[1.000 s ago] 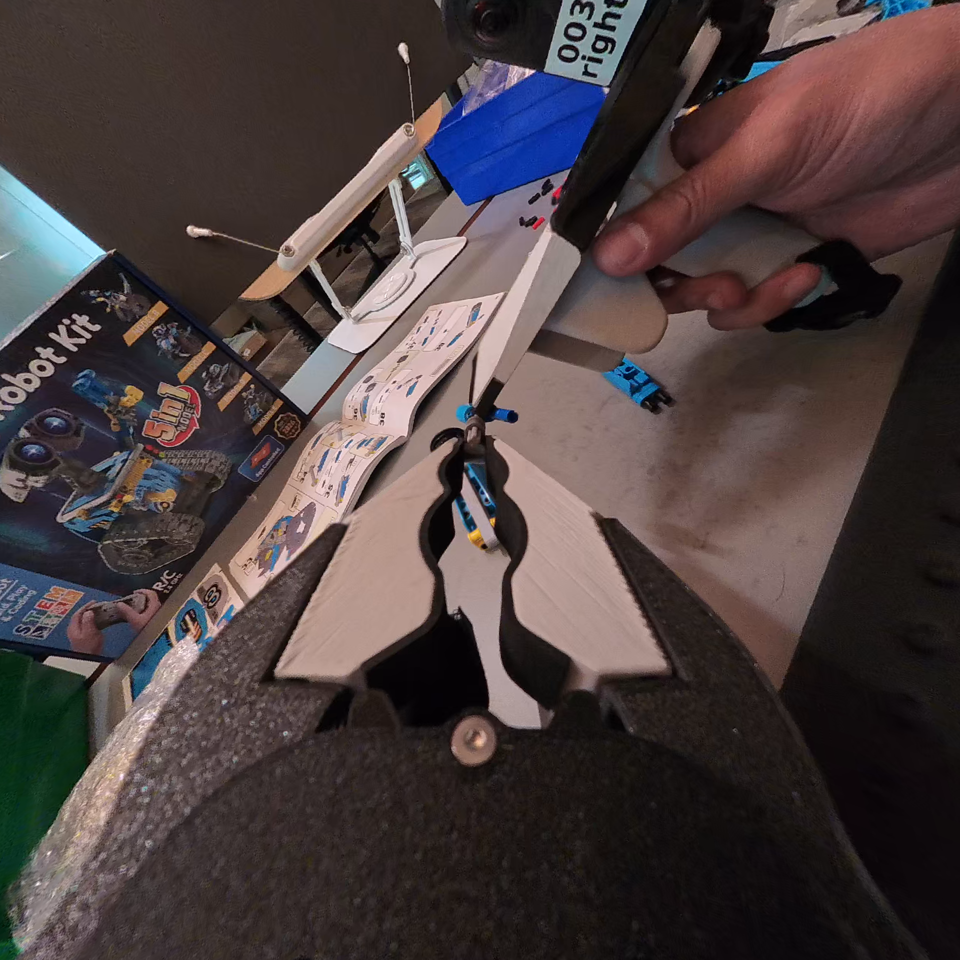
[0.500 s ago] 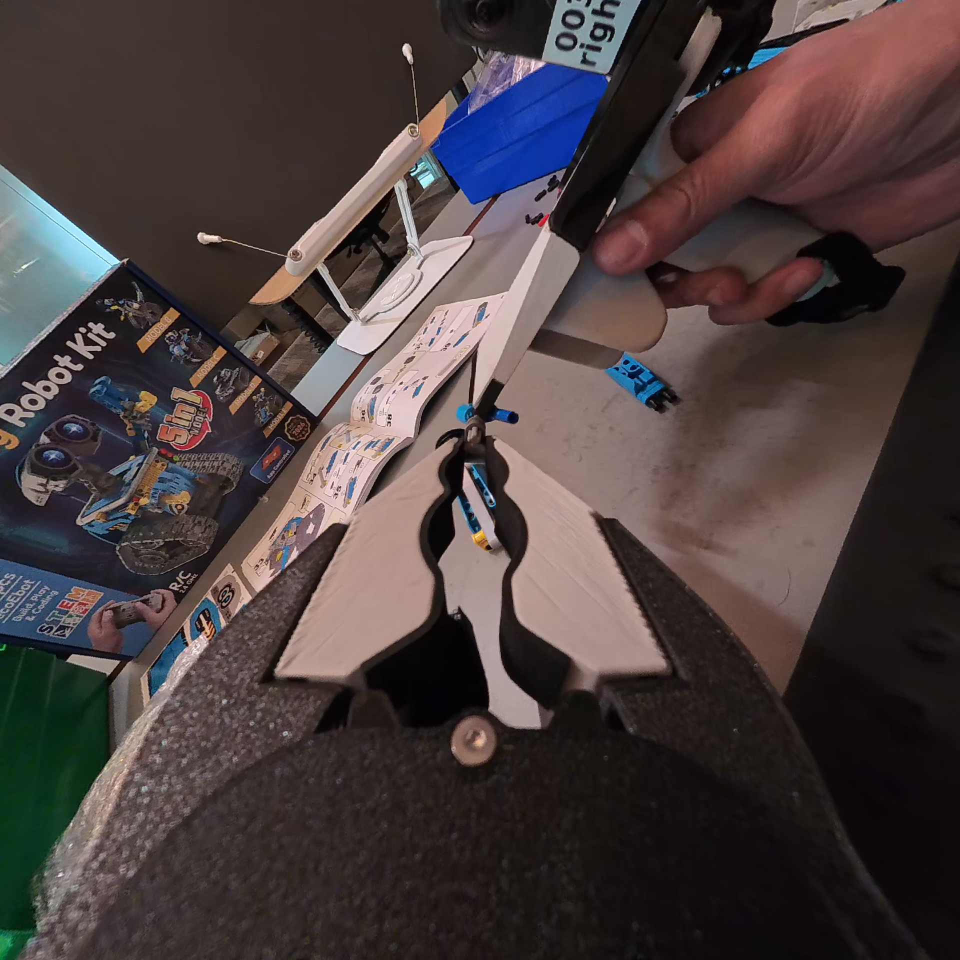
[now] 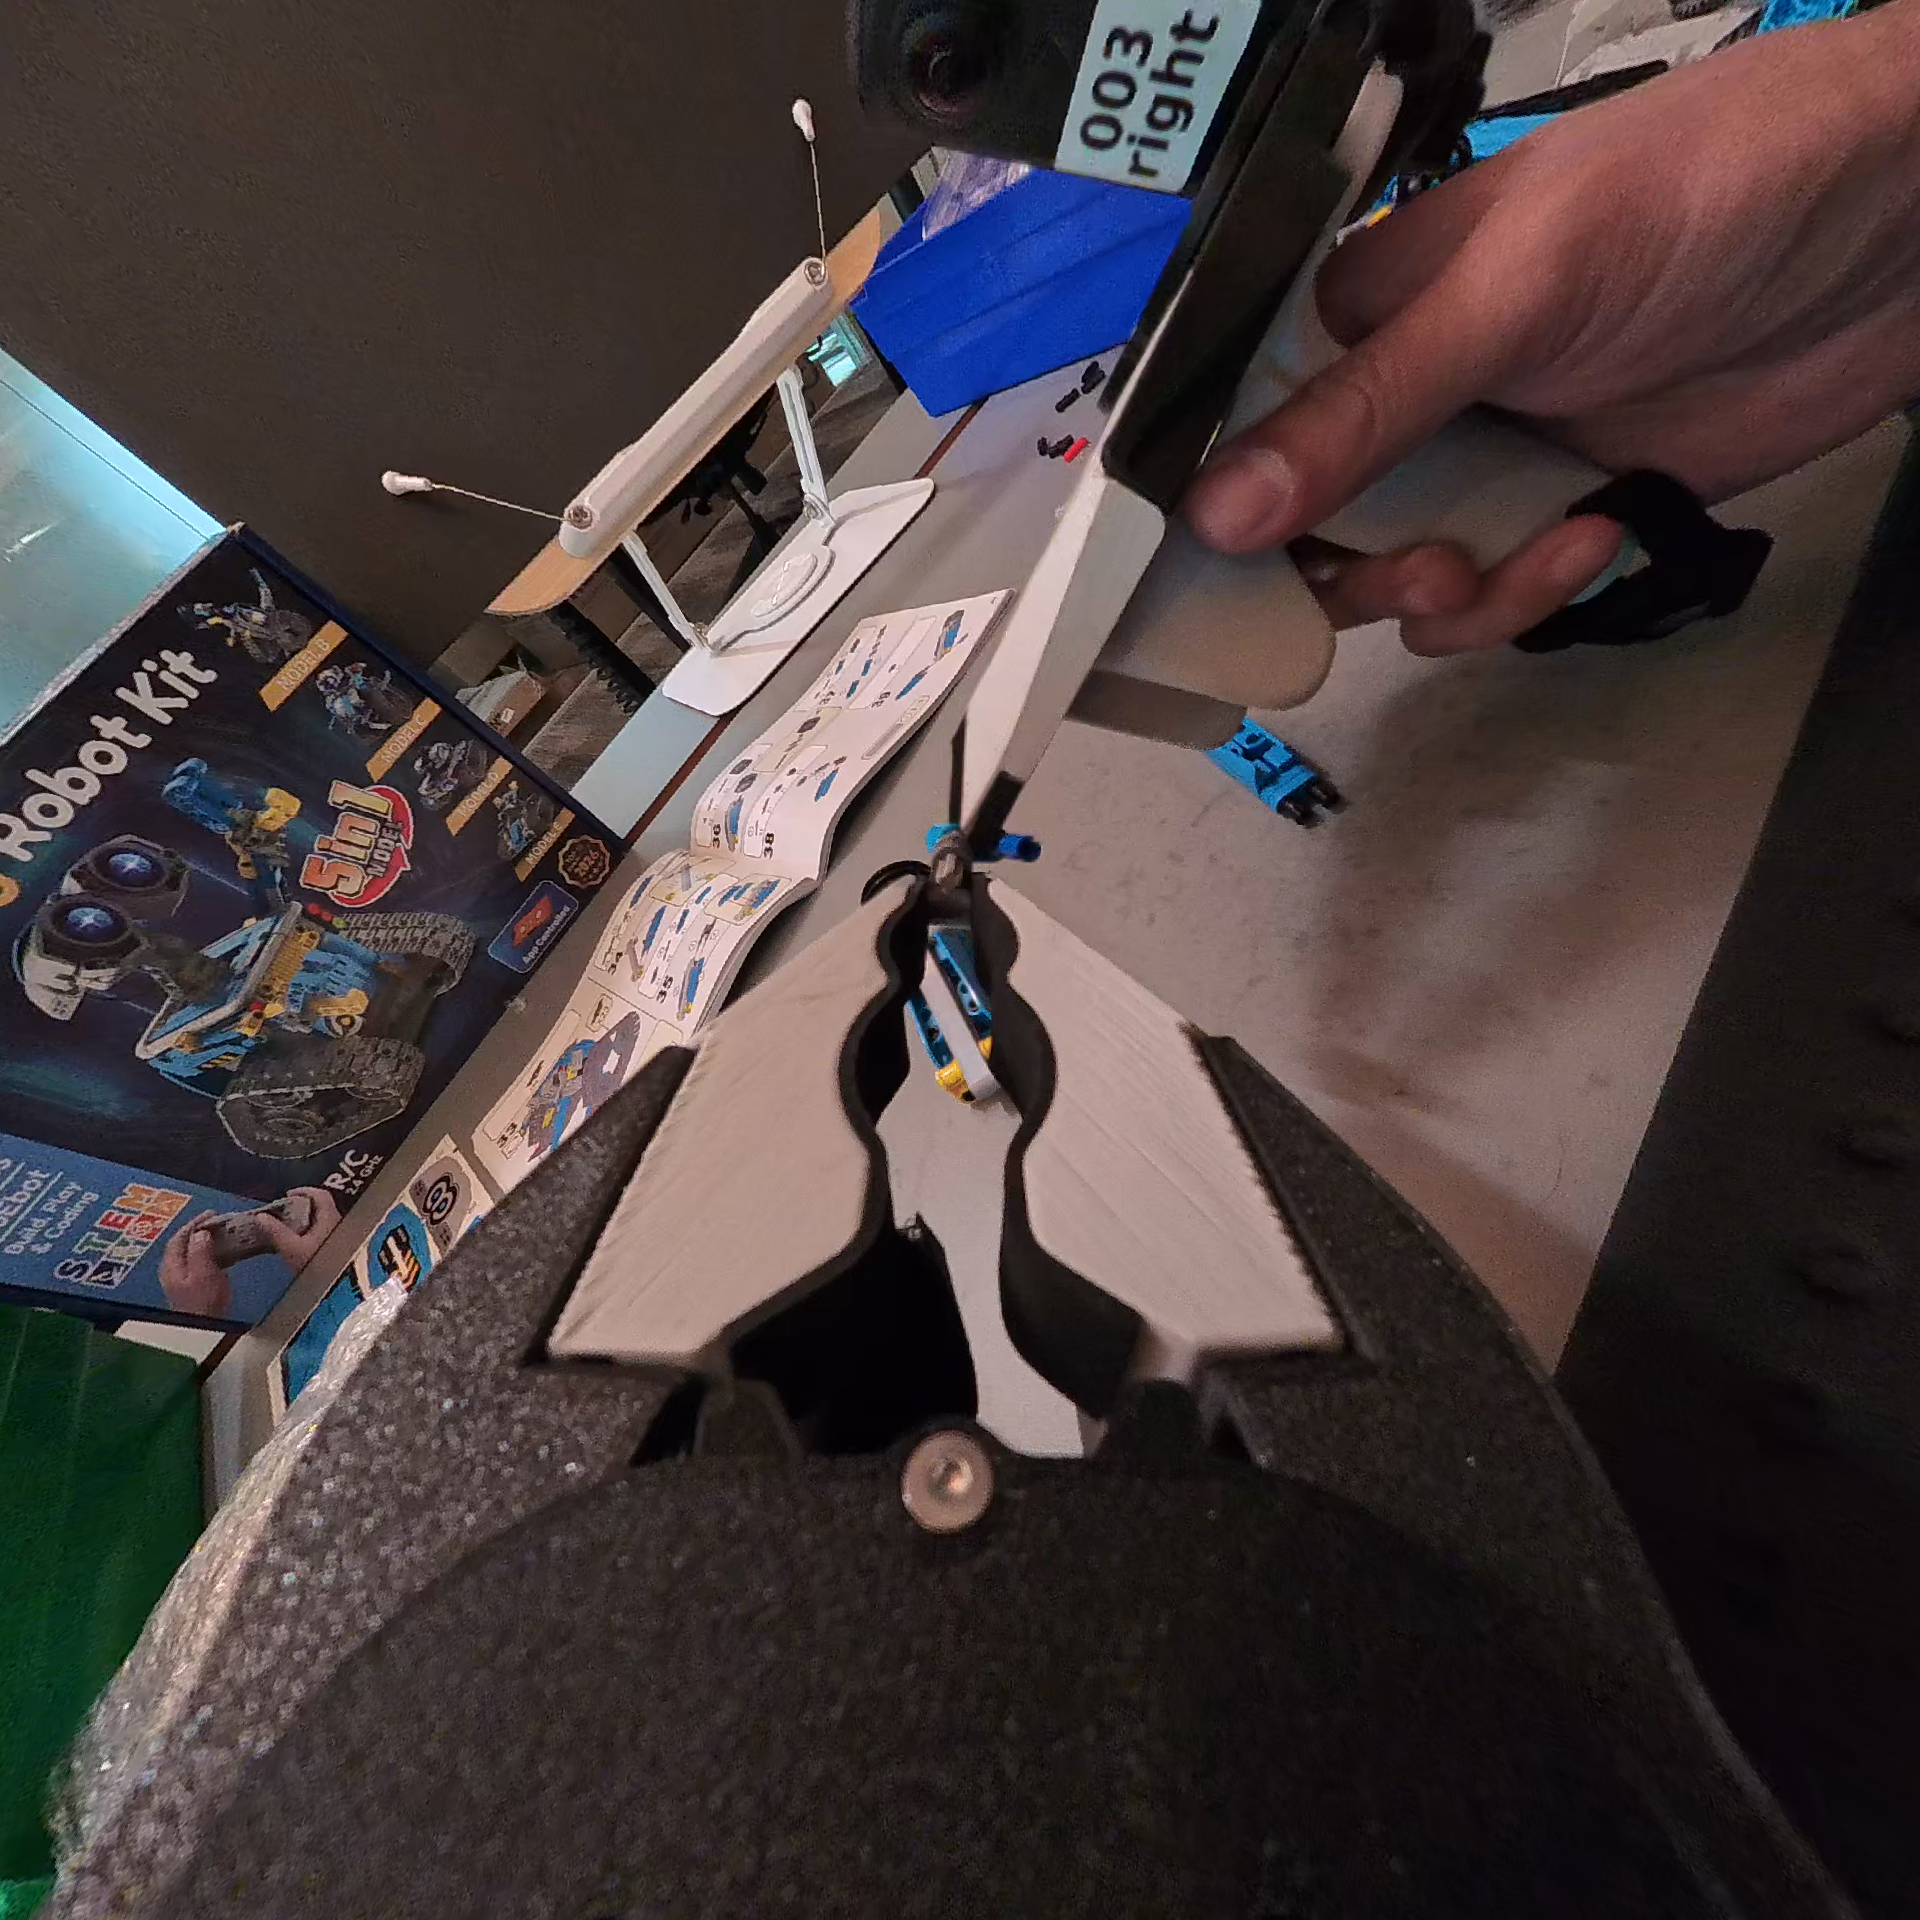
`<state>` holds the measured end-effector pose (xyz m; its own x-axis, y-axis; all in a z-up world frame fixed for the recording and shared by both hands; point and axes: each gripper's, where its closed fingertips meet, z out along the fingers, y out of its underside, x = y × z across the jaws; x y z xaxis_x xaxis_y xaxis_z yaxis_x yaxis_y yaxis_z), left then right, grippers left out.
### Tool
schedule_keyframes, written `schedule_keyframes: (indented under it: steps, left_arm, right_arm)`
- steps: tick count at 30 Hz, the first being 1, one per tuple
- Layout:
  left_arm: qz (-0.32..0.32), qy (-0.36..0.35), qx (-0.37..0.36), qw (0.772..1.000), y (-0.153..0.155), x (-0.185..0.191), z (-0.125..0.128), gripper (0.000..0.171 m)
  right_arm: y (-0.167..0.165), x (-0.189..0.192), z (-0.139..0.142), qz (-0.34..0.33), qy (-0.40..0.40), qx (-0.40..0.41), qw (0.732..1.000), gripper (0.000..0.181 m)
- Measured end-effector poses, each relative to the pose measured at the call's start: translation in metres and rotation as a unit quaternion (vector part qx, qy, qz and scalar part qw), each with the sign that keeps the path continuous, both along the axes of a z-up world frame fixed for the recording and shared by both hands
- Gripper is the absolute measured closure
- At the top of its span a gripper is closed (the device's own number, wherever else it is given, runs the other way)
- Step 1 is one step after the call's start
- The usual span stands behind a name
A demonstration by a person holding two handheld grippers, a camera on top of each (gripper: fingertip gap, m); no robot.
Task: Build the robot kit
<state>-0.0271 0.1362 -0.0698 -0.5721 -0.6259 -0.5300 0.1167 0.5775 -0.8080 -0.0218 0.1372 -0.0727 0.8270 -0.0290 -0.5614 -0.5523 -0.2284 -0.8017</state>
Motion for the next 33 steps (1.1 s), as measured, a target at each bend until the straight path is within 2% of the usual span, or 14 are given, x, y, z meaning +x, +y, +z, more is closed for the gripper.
schedule_keyframes:
  steps: [12, 15, 22, 28, 33]
  left_arm:
    - [0.009, -0.016, 0.017, 1.0, 0.0, -0.001, 0.001, 0.164]
    - [0.028, -0.031, 0.047, 0.998, -0.001, 0.0, -0.001, 0.164]
    - [0.065, -0.049, 0.071, 0.994, -0.002, 0.001, 0.002, 0.165]
    - [0.073, -0.044, 0.062, 0.994, -0.001, 0.002, 0.003, 0.164]
    - [0.077, -0.049, 0.075, 0.993, -0.001, 0.002, 0.002, 0.164]
  right_arm:
    - [-0.001, -0.006, 0.005, 0.03, 0.014, 0.02, 0.999, 0.16]
    - [0.002, -0.011, 0.003, 0.036, 0.018, 0.017, 0.999, 0.144]
    - [0.005, -0.013, 0.006, 0.023, -0.001, 0.015, 1.0, 0.143]
    - [0.001, -0.005, 0.009, -0.014, -0.082, 0.0, 0.997, 0.145]
    - [0.0, -0.005, 0.009, -0.011, -0.062, 0.003, 0.998, 0.145]
